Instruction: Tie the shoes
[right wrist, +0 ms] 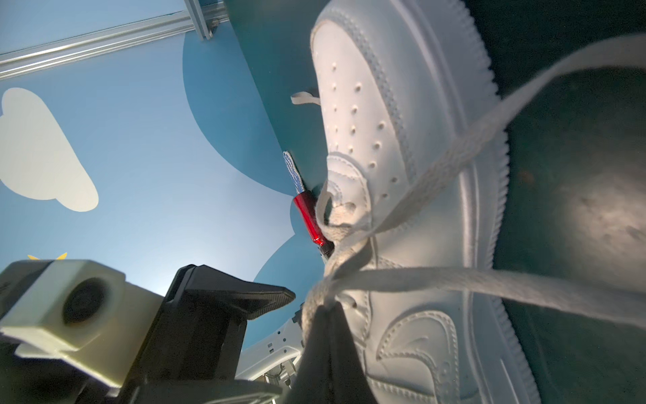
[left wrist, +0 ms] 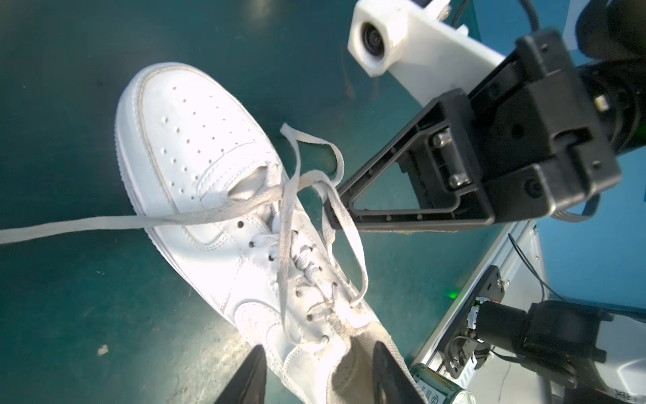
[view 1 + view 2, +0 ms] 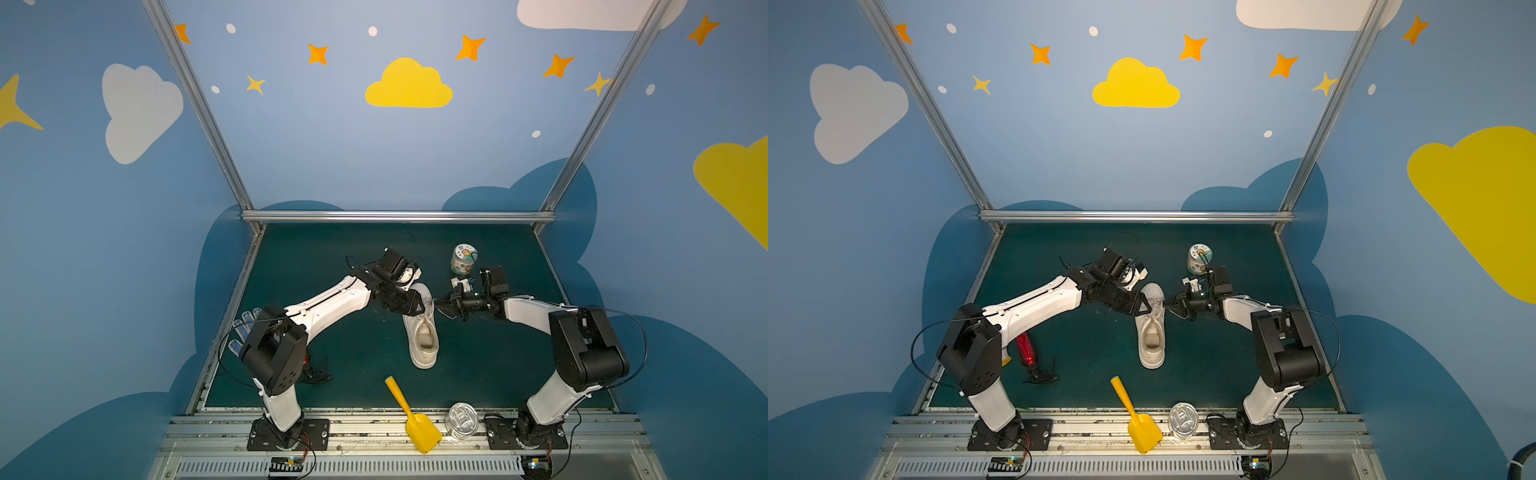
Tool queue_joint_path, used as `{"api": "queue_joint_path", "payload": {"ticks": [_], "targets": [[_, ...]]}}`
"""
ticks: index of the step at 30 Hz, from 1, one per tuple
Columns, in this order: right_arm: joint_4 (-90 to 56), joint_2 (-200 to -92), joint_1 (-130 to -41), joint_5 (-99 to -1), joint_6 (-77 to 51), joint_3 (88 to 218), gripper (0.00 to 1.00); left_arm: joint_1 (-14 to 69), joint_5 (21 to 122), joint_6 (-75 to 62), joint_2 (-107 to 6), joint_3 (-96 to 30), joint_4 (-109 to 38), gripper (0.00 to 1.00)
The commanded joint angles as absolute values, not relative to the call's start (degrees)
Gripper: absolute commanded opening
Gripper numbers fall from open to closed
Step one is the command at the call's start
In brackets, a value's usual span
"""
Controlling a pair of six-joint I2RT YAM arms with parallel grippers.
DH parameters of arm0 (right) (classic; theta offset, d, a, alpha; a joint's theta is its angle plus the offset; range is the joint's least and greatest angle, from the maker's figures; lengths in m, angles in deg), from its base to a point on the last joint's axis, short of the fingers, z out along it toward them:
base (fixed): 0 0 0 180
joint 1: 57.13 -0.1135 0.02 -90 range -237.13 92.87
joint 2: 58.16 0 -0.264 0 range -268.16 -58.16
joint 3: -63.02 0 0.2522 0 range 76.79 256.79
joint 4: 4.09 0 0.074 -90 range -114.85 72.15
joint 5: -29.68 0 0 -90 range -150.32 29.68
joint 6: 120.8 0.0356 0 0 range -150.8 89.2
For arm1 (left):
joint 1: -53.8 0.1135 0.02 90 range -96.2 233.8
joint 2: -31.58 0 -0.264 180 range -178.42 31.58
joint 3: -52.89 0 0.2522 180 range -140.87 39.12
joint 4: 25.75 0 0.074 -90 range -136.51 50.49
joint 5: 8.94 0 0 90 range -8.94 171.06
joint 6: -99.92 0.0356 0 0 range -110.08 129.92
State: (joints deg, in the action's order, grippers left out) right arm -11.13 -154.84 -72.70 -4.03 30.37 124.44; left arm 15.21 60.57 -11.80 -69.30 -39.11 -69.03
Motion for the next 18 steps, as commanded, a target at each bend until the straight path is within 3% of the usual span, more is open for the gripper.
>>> {"api": "queue_joint_path", "payload": {"ticks": [1,9,18], "targets": [[-5.37,-156.21,-73.15,-2.71,32.34,123.52,0.00,15.66,56.89,-12.89,-68.78,-38.84,-66.34,0.48],[11.50,-159.74,-73.50,0.92,41.89,120.25,0.00,16.70,54.19,-15.13,-69.30,-37.16,-62.55,0.40],[16.75,-158.88,-74.16,2.91,45.02,119.21,0.00,16.99,52.63,-16.12,-70.69,-37.36,-61.23,0.34]]}}
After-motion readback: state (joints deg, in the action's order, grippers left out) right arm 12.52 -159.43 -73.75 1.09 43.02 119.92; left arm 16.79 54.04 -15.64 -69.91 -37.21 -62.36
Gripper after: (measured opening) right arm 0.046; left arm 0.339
